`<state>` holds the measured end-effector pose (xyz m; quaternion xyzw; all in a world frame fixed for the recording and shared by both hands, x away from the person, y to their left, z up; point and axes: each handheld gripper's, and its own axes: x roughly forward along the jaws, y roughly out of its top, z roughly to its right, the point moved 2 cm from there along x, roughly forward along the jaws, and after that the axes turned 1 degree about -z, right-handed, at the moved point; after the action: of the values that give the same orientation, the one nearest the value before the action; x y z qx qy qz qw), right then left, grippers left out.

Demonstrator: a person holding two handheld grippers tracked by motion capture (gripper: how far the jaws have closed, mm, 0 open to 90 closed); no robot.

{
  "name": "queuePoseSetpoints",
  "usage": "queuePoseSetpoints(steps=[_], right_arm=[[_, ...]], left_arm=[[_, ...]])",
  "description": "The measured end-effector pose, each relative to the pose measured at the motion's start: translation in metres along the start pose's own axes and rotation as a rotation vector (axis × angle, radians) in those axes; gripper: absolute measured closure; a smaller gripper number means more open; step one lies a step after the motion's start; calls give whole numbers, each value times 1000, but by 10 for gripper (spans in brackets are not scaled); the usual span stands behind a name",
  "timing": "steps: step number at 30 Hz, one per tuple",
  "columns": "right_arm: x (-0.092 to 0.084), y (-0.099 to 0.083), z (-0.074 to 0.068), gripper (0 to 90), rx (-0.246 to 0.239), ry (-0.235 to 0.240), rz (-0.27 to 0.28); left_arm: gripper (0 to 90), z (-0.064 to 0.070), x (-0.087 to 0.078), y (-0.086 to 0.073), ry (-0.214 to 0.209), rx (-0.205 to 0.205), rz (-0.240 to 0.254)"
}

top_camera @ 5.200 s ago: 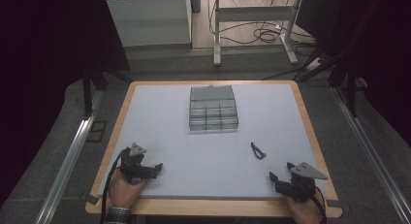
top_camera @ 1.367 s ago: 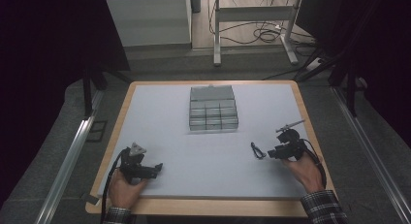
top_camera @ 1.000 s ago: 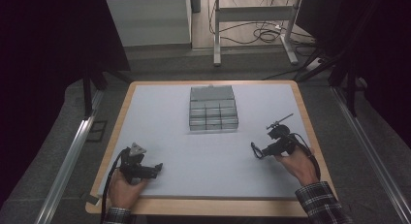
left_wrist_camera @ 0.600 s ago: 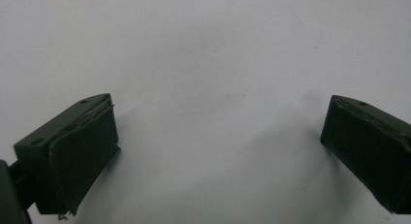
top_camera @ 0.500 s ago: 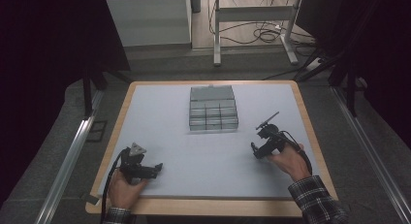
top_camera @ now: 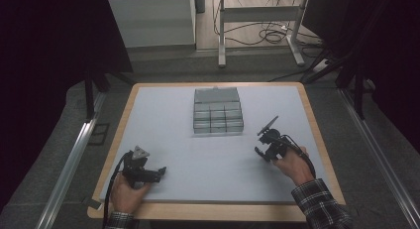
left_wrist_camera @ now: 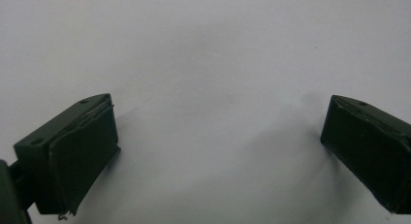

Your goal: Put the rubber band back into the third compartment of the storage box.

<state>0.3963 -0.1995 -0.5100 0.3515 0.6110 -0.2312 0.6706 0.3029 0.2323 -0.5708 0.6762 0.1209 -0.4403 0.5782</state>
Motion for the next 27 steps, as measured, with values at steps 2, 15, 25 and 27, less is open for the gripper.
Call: queuePoseSetpoints(steps=[2, 15, 25, 27], right_arm=[[0, 0, 2, 851, 25, 16, -2], [-18, 3, 10, 851, 76, 84, 27], [-39, 17, 12, 849, 102, 111, 75], [-42, 20, 13, 848, 109, 113, 79]], left_arm=[[0, 0, 0, 0, 0, 0, 0], [0, 0, 0, 0, 0, 0, 0], [0, 0, 0, 0, 0, 0, 0], [0, 0, 0, 0, 0, 0, 0]])
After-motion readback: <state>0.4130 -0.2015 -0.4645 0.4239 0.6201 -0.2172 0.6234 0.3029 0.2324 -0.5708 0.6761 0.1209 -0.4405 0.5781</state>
